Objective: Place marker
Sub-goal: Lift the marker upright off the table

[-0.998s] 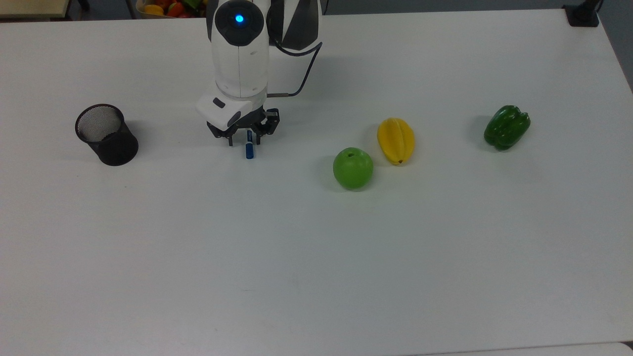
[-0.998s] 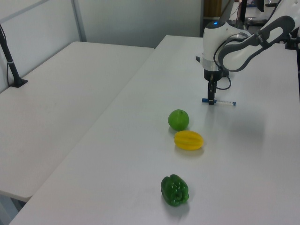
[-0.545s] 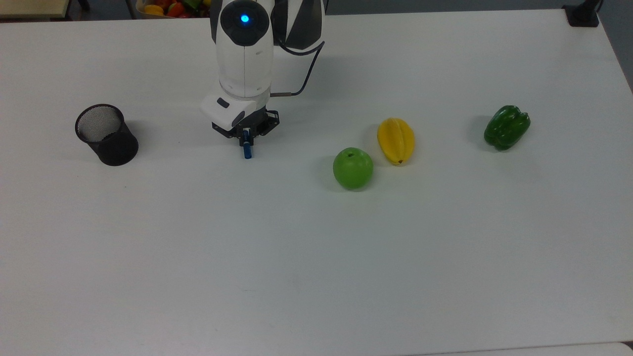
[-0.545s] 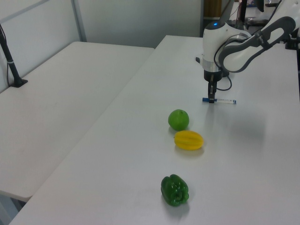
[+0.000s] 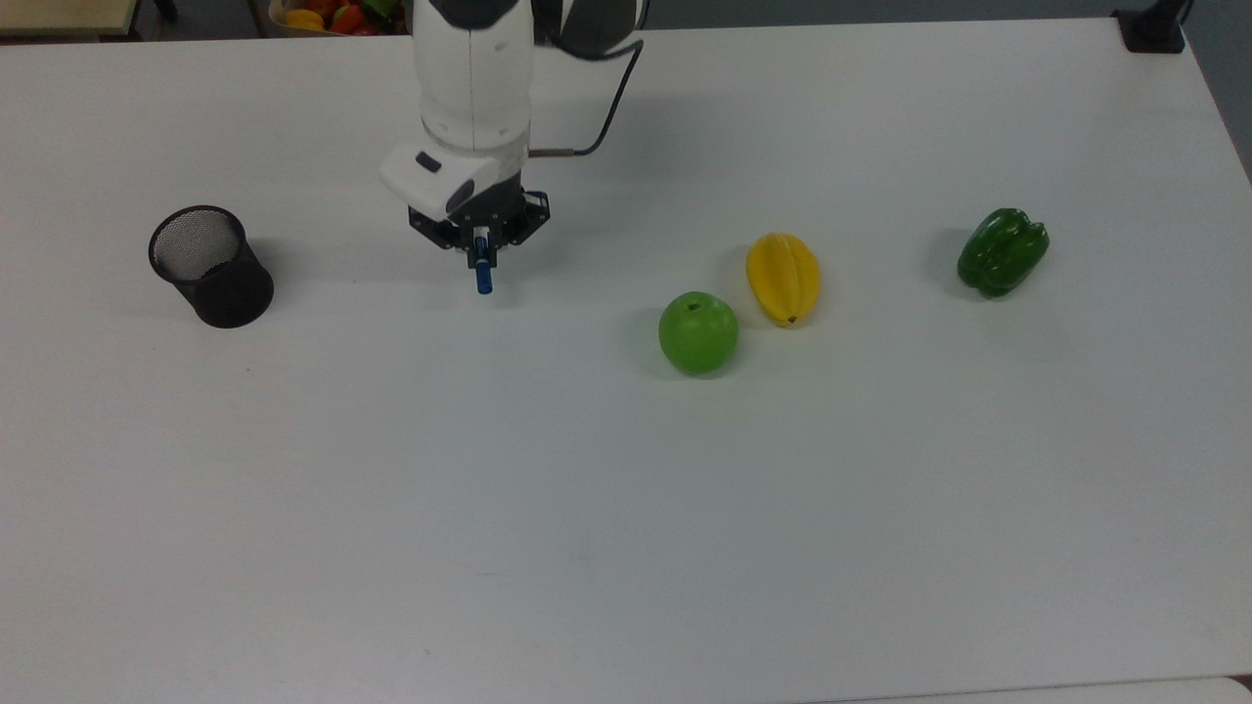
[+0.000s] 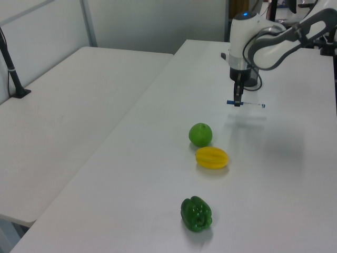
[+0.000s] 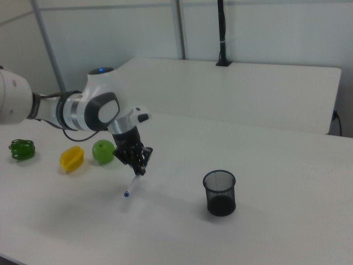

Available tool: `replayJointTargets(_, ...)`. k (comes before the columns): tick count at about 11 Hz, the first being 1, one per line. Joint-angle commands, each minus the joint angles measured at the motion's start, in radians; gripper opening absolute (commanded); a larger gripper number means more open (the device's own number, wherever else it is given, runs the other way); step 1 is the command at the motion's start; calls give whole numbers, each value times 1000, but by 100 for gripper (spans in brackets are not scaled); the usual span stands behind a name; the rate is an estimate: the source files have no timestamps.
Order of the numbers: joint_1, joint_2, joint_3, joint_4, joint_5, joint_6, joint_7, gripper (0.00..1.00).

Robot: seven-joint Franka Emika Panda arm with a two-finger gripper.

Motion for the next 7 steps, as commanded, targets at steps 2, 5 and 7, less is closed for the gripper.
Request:
replayJointTargets(2,-3,-122,-10,105,160,-175,-5,0)
replayJointTargets(5,-15,-142,-22,271,219,-425,-8,0)
replayJointTargets(7,-37,-142,-25,346,226,-526,-11,0)
